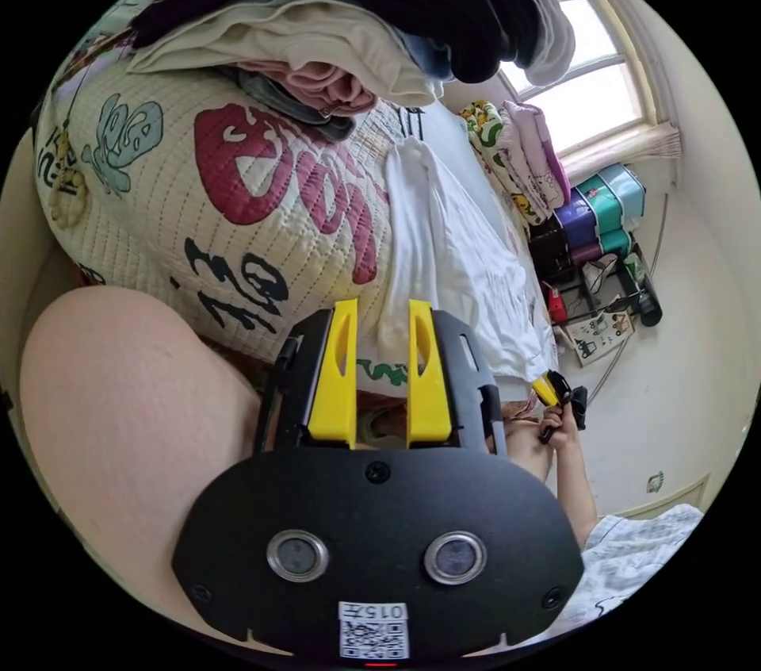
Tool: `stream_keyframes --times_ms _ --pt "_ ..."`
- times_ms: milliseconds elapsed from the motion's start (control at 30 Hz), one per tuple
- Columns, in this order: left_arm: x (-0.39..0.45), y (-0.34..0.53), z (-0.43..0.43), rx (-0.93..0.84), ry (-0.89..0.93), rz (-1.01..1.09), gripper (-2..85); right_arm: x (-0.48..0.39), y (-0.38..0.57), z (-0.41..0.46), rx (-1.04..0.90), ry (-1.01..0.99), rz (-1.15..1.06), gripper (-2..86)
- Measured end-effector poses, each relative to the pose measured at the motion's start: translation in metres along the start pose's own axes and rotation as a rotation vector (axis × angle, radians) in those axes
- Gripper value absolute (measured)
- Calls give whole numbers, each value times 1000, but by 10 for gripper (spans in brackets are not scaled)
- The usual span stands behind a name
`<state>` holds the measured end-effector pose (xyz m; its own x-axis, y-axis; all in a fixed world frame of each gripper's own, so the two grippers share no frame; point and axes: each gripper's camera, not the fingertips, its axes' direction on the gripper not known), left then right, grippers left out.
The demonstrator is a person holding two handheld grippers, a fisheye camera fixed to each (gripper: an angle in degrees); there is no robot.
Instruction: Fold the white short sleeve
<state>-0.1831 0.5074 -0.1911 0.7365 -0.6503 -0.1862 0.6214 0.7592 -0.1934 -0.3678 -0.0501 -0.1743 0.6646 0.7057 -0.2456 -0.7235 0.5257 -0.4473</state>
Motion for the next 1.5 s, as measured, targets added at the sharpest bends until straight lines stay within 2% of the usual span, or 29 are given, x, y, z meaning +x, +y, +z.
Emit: stream_keyframes --times_ms 233,400,533,700,800,933,1233,1367,1500 --pt "-18 2 3 -12 24 -14 77 -4 -7 -20 68 9 -43 112" --pt "-22 3 7 -8 -19 -1 46 6 -10 -34 102 -143 -53 56" --pt "-23 2 7 -8 -29 10 20 9 -9 -42 135 -167 -58 28" --pt "-28 3 7 -6 2 10 -3 17 -4 -50 177 -106 -15 63" --pt "-26 2 8 -3 -5 13 -6 22 -7 -40 120 -109 10 108" --pt "-25 2 7 -1 10 5 -7 19 -4 -34 108 -99 -11 102" --pt "-6 -2 -6 14 38 27 -8 37 32 -47 229 -397 -81 32" --pt "10 -8 -19 78 37 40 -9 43 47 -43 273 -282 4 57" --pt "25 -21 -33 113 12 47 -9 33 54 -15 177 -107 15 88"
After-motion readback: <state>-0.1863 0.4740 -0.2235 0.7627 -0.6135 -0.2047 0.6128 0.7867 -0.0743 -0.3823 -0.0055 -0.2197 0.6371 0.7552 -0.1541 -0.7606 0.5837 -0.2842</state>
